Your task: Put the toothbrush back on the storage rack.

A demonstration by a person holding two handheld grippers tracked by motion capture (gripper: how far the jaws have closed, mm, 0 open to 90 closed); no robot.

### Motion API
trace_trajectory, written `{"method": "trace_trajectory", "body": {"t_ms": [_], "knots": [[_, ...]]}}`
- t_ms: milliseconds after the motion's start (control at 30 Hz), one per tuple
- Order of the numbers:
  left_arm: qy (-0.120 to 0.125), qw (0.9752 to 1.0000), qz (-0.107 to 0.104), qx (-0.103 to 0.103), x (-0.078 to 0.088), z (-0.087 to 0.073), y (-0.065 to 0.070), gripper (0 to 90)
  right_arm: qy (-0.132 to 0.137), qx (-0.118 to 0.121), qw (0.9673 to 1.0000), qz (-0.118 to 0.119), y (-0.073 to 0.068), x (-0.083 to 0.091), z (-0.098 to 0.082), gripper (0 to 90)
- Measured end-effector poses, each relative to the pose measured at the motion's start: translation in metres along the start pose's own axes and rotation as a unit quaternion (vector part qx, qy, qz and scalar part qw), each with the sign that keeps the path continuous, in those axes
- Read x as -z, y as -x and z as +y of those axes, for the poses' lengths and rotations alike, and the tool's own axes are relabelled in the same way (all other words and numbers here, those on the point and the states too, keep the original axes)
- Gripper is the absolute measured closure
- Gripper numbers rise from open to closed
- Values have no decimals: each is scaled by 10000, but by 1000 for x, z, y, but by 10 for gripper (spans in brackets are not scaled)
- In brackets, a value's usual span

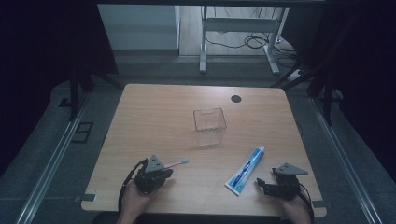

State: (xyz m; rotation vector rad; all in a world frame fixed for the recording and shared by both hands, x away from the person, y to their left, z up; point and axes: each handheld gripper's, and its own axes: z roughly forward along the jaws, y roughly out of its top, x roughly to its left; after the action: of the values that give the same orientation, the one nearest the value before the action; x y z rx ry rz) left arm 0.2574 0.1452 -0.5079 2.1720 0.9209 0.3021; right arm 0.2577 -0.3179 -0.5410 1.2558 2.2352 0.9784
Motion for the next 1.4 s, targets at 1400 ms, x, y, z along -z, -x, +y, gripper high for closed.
{"method": "trace_trajectory", "body": {"t_ms": [1400], "knots": [[-52,9951,682,713,20,-34,-74,873,-3,-4,10000,7,0,0,0,193]]}}
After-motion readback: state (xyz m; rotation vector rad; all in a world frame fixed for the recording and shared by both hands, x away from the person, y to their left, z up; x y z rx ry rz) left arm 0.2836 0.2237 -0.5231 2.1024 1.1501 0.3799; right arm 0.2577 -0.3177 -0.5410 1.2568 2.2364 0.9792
